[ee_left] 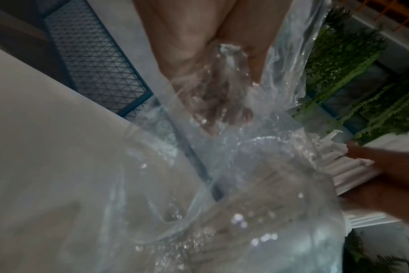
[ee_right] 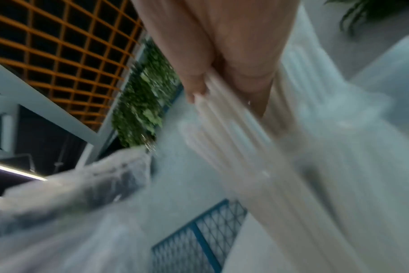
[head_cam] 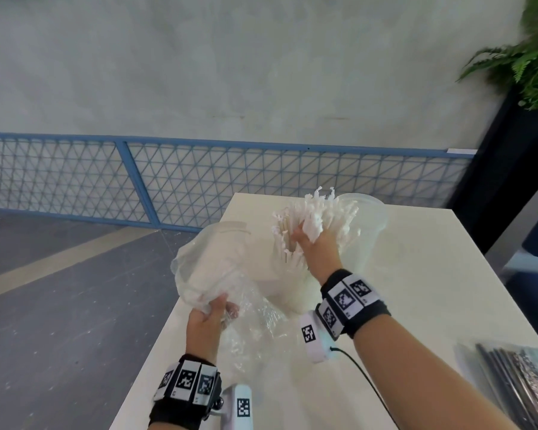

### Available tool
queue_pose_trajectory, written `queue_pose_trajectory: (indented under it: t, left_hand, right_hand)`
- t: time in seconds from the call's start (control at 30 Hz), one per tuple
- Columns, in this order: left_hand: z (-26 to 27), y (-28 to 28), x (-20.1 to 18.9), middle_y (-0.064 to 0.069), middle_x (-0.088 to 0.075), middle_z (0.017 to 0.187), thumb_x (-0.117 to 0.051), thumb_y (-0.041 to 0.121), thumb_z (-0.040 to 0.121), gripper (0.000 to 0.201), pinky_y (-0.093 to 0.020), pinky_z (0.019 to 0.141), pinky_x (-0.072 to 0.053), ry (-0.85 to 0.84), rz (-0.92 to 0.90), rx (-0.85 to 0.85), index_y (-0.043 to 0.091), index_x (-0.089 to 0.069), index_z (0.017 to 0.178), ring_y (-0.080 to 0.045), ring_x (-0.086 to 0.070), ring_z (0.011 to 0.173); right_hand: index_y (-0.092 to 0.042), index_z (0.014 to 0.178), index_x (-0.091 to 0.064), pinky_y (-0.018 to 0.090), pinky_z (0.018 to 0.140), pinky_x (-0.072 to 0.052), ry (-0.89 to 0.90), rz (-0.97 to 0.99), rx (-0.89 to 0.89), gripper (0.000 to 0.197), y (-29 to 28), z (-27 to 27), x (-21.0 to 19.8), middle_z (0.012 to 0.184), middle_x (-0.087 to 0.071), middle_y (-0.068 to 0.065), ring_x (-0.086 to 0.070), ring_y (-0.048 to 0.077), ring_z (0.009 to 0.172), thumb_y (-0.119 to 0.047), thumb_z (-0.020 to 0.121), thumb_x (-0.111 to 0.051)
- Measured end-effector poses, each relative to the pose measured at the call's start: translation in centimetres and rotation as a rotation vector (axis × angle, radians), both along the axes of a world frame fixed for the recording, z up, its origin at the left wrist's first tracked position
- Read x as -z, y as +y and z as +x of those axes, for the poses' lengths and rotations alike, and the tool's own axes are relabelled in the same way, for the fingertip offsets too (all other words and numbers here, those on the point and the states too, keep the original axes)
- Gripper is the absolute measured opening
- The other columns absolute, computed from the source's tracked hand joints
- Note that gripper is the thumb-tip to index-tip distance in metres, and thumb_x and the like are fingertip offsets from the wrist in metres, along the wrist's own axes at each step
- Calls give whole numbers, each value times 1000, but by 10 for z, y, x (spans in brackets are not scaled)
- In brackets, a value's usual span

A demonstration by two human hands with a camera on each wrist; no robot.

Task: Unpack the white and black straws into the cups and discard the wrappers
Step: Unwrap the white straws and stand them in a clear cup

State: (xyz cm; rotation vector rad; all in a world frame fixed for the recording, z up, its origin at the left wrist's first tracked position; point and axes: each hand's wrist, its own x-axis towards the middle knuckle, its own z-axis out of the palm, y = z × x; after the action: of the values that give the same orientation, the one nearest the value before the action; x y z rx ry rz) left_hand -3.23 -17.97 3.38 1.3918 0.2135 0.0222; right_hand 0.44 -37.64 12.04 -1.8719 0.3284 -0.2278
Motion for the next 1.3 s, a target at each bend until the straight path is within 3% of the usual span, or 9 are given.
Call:
queue_pose_trajectory:
  t: [0.3, 0.43, 0.63, 0.77, 0.87, 1.0, 1.07, 1.17, 1.3]
  left_hand:
    - [-5, -1, -1, 6, -62, 52, -46, 23, 94, 22, -29, 74, -54, 6, -184, -62, 10, -55, 80, -9, -63, 62]
    - [-6, -2, 4, -5, -62, 68, -40, 37, 95, 34, -29, 70, -53, 34, -199, -99, 8, -54, 84, -19, -64, 71]
    - [-14, -20, 7, -12, -61, 81, -38, 50, 85, 39, -40, 79, -51, 80, -226, -23, 15, -53, 94, -26, -61, 74]
    - [-17, -31, 16, -11, -59, 100, -46, 46, 81, 39, -37, 79, -54, 156, -209, 0, 17, -51, 107, -25, -62, 81]
    - [-13, -22, 23, -8, -24, 146, -71, 30, 77, 95, -40, 107, -38, 64, 100, -174, 17, -5, 144, -21, -40, 125]
    - [3, 11, 26, -16, -15, 151, -67, 55, 64, 99, -42, 110, -19, -335, 836, -221, 22, -15, 142, -26, -16, 137]
    - [13, 20, 27, -6, -37, 145, -59, 60, 71, 80, -49, 113, -10, -242, 1124, -32, 24, -34, 138, -24, -29, 134]
    - [18, 21, 33, 10, -64, 102, -62, 50, 80, 42, -47, 114, -2, 4, 1054, 149, 26, -53, 114, -15, -57, 107]
    - [18, 14, 44, 10, -56, 67, -64, 41, 83, 23, -35, 86, -43, 26, 937, 112, 20, -57, 83, -22, -59, 72]
  right_hand:
    - [-18, 139, -30, 22, 105, -35, -304, -173, -31, 69, -5, -36, 3, 141, -39, -5, -38, 7, 129, -30, 83, -68]
    - [-21, 116, -45, 16, 95, -42, -511, -253, 98, 37, -19, -76, 33, 115, -47, -11, -48, 0, 111, -23, 84, -66]
    - [-20, 124, -46, 19, 80, -43, 164, 44, -141, 45, -26, -97, 95, 117, -56, -6, -58, 10, 105, -35, 85, -62]
    - [-21, 121, -48, 22, 73, -45, 221, 237, -172, 38, -21, -96, 113, 105, -68, 2, -66, 12, 95, -29, 87, -63]
    - [-15, 111, -56, 27, 74, -48, 225, 173, -166, 24, -22, -92, 115, 97, -67, 0, -66, 15, 89, -24, 89, -60]
    - [-15, 105, -56, 31, 75, -46, 249, 227, -196, 13, -24, -89, 113, 88, -64, -2, -65, 17, 82, -20, 93, -53]
    - [-17, 102, -55, 32, 74, -45, 257, 258, -213, 8, -24, -87, 112, 86, -61, -1, -64, 16, 80, -18, 94, -51]
    - [-15, 103, -54, 31, 73, -45, 274, 230, -233, 10, -23, -83, 116, 87, -60, 3, -63, 18, 81, -19, 95, -50]
    - [-19, 97, -54, 29, 70, -47, 299, 174, -219, 9, -21, -76, 120, 82, -60, -3, -63, 16, 77, -26, 93, -52]
